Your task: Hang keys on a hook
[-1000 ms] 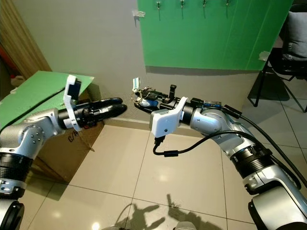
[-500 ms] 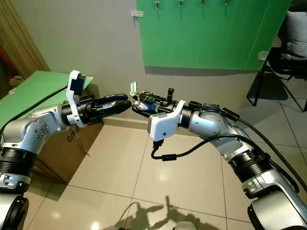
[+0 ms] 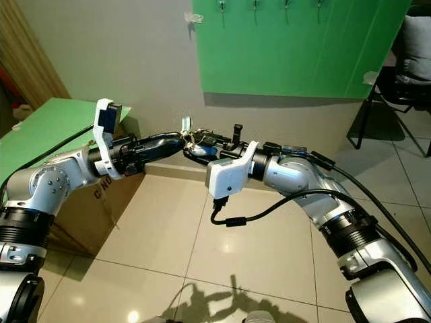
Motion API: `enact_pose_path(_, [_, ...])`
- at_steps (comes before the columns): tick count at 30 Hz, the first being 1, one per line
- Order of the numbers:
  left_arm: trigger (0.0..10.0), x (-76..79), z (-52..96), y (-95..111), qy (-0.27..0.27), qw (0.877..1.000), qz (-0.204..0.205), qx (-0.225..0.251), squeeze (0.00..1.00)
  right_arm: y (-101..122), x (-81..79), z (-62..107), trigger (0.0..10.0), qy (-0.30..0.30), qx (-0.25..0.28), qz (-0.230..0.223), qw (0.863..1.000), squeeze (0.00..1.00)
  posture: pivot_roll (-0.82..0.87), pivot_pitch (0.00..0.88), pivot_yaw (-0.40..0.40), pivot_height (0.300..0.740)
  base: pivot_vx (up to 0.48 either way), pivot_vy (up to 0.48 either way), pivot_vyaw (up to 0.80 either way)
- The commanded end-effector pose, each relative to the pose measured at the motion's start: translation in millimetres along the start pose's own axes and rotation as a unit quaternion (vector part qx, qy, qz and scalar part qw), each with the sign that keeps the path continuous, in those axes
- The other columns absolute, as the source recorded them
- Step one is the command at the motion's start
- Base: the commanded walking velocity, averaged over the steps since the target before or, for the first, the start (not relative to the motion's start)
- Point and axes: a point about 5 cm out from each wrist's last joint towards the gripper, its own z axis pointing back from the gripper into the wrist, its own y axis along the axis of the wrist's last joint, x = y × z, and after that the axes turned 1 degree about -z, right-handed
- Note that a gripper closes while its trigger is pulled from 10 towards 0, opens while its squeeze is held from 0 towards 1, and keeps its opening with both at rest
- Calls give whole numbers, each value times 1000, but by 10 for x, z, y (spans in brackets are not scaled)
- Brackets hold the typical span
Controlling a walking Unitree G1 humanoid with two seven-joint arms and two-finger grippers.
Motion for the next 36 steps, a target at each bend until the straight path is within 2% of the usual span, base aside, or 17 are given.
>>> enact_pose_path(1, [0, 36, -17, 93, -15, 1000, -7, 11, 0, 47, 47, -2, 0, -11, 10, 1, 1000, 0, -268, 16, 116, 740, 0, 0, 0])
enact_pose_path(21, [0, 113, -15, 62, -48, 999, 9, 7, 0, 52, 63, 1, 0, -21, 11, -6, 1000, 0, -270, 20, 116, 740, 0, 0, 0])
enact_pose_path(36, [0, 114, -6, 7, -25, 999, -20, -9, 0, 47, 58, -3, 0, -30, 3, -19, 999, 0, -267, 23, 117, 740, 0, 0, 0])
